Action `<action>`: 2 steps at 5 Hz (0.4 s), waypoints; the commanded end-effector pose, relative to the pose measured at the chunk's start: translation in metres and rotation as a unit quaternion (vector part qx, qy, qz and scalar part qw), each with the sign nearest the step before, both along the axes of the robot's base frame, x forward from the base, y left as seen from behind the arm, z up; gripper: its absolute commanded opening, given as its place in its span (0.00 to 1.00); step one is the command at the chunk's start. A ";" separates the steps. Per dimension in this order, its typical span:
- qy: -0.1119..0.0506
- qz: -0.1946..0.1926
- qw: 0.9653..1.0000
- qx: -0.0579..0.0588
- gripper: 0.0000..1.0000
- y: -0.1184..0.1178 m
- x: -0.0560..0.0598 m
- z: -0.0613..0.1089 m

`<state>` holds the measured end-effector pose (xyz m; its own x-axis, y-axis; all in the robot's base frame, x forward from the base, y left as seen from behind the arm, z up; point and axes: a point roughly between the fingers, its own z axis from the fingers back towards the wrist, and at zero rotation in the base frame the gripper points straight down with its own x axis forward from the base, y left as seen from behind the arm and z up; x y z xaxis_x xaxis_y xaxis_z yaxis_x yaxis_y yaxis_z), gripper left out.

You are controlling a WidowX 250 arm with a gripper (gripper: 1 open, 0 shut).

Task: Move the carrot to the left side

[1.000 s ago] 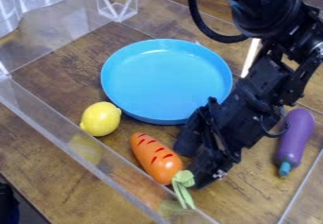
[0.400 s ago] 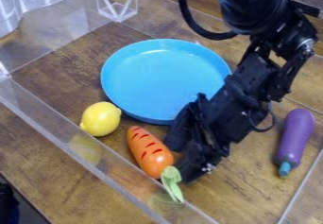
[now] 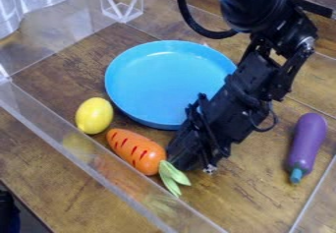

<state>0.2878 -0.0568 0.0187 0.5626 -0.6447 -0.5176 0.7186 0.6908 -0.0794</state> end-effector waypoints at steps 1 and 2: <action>-0.010 0.005 1.000 -0.002 0.00 0.004 0.003 0.008; -0.009 0.006 1.000 0.000 0.00 0.005 0.003 0.008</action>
<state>0.2871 -0.0564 0.0192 0.5599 -0.6428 -0.5228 0.7182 0.6912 -0.0806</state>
